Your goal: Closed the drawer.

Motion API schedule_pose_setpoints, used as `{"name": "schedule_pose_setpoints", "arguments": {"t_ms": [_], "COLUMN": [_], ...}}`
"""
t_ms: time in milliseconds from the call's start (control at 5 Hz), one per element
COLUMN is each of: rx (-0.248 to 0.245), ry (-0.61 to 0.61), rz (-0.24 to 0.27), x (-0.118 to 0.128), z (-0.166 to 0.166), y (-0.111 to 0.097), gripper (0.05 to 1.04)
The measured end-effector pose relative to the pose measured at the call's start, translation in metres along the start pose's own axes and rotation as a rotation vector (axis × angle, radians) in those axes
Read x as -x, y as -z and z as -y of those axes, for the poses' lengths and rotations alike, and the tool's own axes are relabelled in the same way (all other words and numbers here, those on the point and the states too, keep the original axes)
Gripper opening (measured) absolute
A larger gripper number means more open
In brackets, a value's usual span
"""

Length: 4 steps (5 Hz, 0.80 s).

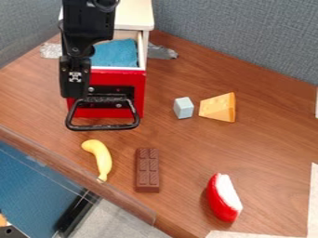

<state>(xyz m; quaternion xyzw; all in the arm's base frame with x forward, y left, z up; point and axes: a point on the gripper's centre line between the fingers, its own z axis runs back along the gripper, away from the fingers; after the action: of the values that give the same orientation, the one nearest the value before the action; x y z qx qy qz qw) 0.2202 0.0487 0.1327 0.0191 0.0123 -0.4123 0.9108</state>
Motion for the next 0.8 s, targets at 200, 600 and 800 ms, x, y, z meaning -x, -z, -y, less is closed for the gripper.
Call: {"name": "schedule_pose_setpoints", "arguments": {"t_ms": [200,600,800], "rx": [0.019,0.046,0.050], "ry": [-0.010,-0.176,-0.311], "rz": [-0.010,0.014,0.026], "x": [0.000,-0.012,-0.016], "z": [0.002,0.014,0.018], "y": [0.005,0.010,0.016], "gripper": [1.001,1.001,1.001]}}
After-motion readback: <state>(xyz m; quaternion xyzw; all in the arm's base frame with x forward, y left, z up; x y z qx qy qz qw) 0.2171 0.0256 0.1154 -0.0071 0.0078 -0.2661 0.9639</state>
